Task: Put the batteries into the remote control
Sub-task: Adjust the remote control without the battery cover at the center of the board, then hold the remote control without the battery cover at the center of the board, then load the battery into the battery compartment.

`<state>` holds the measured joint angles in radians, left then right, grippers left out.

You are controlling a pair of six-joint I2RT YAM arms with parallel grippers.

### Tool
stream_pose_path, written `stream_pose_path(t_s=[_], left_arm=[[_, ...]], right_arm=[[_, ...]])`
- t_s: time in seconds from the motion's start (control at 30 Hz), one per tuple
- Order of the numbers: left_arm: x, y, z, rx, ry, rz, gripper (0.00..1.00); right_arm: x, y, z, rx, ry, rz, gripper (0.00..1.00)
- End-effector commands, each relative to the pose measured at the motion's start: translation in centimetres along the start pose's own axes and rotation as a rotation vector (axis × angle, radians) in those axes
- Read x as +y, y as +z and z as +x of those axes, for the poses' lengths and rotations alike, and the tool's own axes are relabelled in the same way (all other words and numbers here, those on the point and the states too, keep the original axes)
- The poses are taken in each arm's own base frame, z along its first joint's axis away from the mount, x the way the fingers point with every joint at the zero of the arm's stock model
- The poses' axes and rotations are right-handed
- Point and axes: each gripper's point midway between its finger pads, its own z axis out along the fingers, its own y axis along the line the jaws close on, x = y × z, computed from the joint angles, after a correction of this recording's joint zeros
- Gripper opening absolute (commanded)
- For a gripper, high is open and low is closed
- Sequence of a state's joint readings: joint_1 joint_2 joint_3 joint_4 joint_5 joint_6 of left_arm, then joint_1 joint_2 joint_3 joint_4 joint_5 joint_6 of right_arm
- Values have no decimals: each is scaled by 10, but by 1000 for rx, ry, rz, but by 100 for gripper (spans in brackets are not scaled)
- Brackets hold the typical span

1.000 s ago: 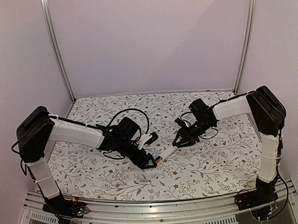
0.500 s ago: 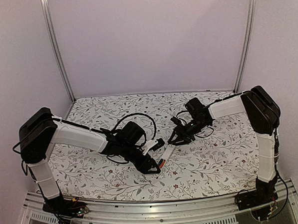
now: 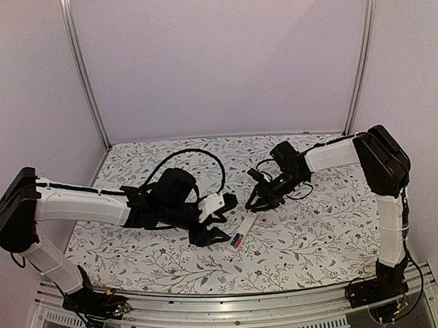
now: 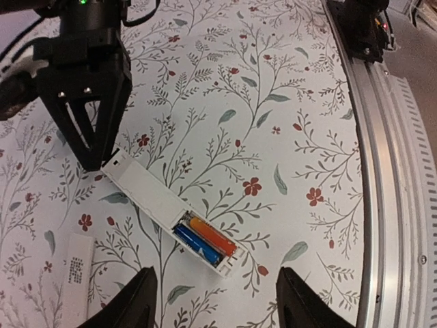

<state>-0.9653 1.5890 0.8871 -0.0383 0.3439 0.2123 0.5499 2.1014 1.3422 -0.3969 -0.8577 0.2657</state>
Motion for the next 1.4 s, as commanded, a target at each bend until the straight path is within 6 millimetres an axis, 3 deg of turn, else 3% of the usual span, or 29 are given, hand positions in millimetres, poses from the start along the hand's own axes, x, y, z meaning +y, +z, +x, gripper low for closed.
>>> stream_pose_path(t_s=[0.0, 0.27, 0.57, 1.37], left_arm=[[-8, 6, 7, 34, 305, 10, 60], [-16, 26, 15, 125, 460, 106, 50], [-23, 38, 29, 206, 509, 213, 42], [-32, 56, 31, 220, 542, 273, 30]], right_arm=[[1, 4, 5, 46, -38, -5, 39], [-17, -3, 24, 119, -80, 124, 42], [-16, 7, 23, 137, -108, 114, 37], [-18, 15, 22, 157, -111, 113, 34]])
